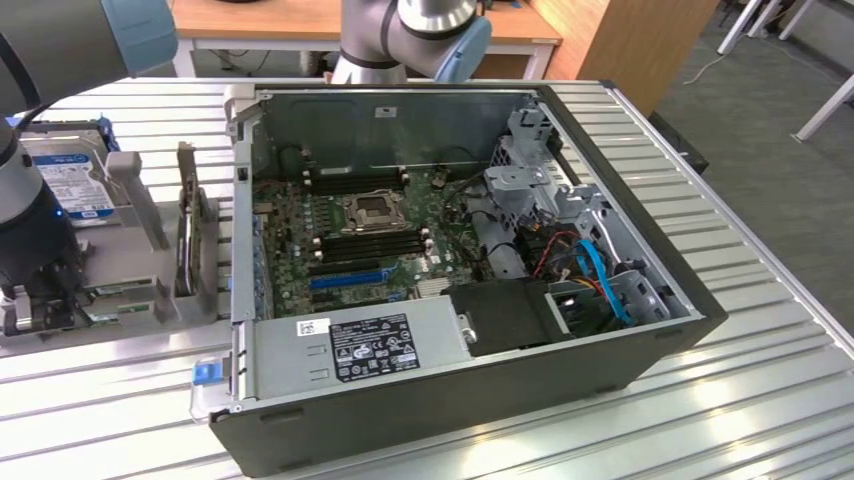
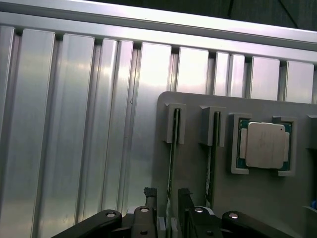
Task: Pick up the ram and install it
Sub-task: 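Pick up the ram and move it above insertion slot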
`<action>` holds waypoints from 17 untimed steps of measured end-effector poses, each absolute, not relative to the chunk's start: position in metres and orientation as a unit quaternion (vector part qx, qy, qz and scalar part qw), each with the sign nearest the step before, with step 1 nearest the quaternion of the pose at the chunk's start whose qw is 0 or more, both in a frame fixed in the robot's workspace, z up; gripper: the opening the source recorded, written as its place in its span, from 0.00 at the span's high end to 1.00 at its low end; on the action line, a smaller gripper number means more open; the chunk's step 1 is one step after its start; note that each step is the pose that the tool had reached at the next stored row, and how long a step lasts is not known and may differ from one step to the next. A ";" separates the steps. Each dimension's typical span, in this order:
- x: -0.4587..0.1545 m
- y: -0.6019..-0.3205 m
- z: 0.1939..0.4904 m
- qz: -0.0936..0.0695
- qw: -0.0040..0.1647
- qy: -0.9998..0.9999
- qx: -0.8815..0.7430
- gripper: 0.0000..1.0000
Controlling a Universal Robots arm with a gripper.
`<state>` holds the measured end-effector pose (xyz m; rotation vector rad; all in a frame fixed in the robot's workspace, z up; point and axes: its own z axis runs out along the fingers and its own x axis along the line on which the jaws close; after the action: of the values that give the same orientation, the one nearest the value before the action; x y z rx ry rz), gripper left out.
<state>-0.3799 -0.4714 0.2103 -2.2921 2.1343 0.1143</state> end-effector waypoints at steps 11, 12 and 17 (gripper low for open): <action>-0.366 -0.471 0.210 0.037 0.004 0.681 -0.731 0.69; -0.366 -0.471 0.210 0.037 0.003 0.681 -0.731 0.69; -0.366 -0.471 0.210 0.037 0.004 0.683 -0.729 0.69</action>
<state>-0.3662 -0.4714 0.2099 -2.2851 2.1425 0.1161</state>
